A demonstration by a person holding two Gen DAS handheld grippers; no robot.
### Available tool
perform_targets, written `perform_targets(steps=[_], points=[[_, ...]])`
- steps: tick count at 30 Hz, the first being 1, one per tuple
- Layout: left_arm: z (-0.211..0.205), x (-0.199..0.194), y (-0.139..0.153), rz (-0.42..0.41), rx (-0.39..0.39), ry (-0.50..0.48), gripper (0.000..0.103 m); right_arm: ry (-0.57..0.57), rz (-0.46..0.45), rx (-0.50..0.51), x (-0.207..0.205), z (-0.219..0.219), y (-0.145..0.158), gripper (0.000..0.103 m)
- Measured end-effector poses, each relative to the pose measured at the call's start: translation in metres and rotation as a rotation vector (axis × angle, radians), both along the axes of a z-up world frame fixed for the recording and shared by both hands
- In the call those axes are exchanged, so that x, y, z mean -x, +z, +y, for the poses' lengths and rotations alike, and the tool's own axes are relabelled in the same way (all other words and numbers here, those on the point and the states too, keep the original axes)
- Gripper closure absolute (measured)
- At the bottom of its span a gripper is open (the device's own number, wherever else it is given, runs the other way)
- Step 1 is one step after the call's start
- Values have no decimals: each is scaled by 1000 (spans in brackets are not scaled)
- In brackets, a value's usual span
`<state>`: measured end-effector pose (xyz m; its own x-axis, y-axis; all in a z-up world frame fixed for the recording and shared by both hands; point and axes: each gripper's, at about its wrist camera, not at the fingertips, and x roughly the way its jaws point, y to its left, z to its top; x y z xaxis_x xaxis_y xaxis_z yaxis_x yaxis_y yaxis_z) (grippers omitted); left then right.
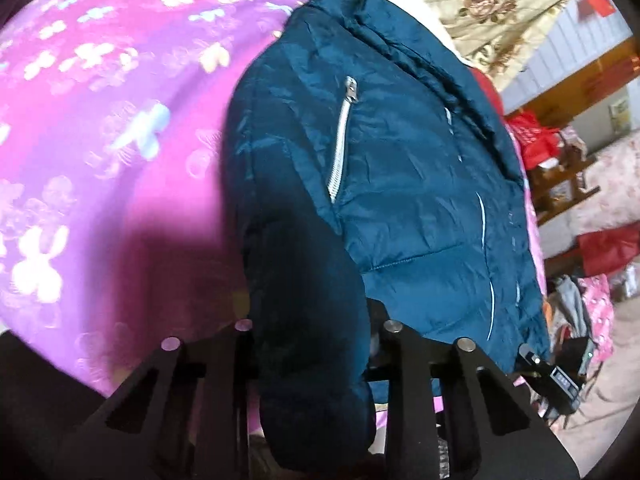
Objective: Fold large clothes
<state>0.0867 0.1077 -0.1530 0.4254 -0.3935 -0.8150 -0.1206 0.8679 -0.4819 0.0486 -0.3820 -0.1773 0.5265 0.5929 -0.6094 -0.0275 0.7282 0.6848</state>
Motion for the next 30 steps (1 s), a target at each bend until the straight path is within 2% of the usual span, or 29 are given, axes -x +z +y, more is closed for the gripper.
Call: perform_targets(steps=[3, 11, 24, 30], points=[[0, 2, 20, -40, -39, 12, 83, -17, -41, 4, 3, -3, 14, 89], [-14, 24, 79, -192, -138, 57, 89, -34, -163, 77, 18, 1, 67, 93], [-6, 73, 133, -359, -132, 63, 90, 31, -297, 85, 60, 2, 133, 94], [-3, 52, 146, -388, -141, 68, 90, 21, -351, 156, 36, 4, 157, 94]])
